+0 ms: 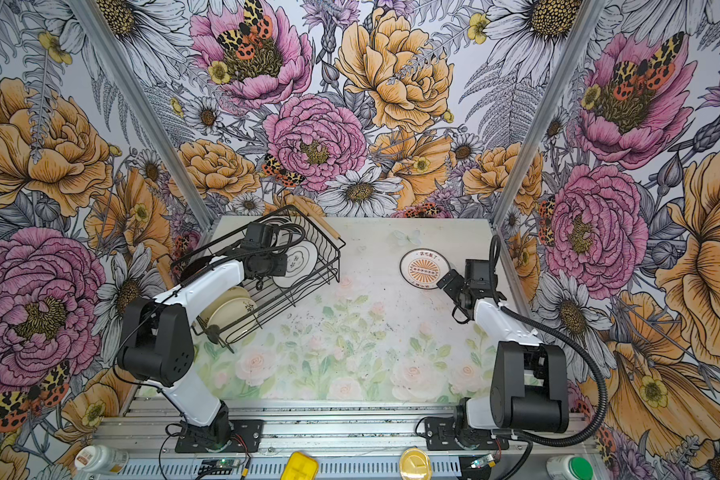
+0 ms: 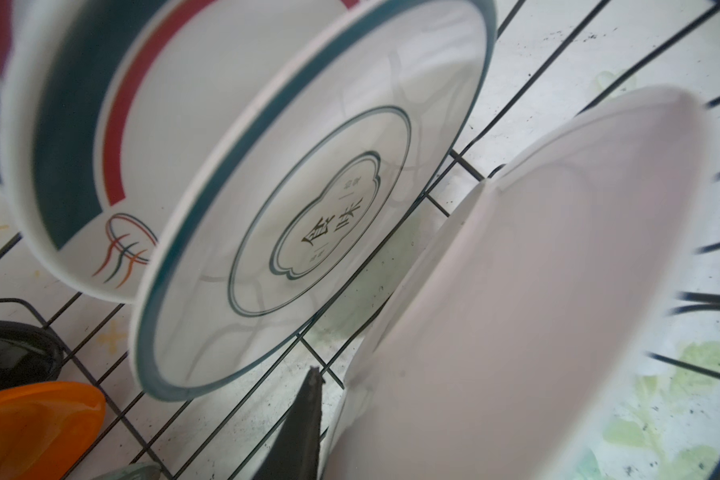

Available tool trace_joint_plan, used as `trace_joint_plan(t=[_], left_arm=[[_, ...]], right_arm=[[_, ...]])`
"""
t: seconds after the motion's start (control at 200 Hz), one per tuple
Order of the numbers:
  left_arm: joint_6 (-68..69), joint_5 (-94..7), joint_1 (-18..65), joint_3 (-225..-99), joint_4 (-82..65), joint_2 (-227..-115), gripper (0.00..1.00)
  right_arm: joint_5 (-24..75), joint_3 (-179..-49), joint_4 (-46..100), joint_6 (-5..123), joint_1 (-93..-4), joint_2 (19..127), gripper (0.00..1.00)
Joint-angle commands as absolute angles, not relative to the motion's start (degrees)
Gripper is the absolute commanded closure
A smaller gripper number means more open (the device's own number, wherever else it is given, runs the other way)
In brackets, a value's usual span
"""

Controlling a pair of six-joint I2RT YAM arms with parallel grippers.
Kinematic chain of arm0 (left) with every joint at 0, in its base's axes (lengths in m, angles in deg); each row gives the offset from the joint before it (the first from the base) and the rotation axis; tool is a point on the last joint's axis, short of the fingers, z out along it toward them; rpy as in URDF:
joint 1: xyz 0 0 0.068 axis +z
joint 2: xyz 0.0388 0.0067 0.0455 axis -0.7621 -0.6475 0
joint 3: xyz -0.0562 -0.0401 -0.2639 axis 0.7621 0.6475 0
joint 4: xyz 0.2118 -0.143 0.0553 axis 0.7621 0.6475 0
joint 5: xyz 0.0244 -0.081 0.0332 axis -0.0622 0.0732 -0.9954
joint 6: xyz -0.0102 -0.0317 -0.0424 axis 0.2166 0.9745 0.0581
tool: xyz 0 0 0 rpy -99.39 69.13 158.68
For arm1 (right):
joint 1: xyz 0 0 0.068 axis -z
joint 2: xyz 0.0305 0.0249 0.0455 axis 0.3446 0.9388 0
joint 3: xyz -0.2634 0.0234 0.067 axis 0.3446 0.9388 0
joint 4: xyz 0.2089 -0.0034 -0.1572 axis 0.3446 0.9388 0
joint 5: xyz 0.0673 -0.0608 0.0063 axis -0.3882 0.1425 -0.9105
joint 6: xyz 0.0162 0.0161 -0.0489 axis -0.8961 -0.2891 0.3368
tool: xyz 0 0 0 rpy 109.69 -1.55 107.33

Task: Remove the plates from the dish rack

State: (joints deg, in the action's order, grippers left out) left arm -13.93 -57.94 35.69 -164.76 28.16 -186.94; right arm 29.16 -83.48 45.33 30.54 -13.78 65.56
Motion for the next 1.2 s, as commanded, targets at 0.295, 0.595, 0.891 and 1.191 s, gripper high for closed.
trace_joint_plan(t=[0.295, 0.595, 0.891, 1.191], left_arm=[[-12.50, -57.07, 36.38, -163.64, 26.52, -186.26, 0.88], [-10.74, -56.55, 36.38, -161.60, 26.54, -180.91, 0.93], [-8.59, -52.42, 35.46, -162.58, 28.41, -173.88, 0.98], [-2.14, -44.60, 35.02, -168.53, 33.22, -163.00, 0.98]], right_arm=[[27.38, -84.52, 45.32, 31.48, -13.55, 64.84, 0.01], [26.37, -85.18, 45.33, 31.27, -13.56, 65.27, 0.01], [24.16, -88.68, 45.54, 33.39, -13.50, 66.72, 0.01], [17.06, -94.08, 45.46, 41.67, -15.17, 66.36, 0.01]])
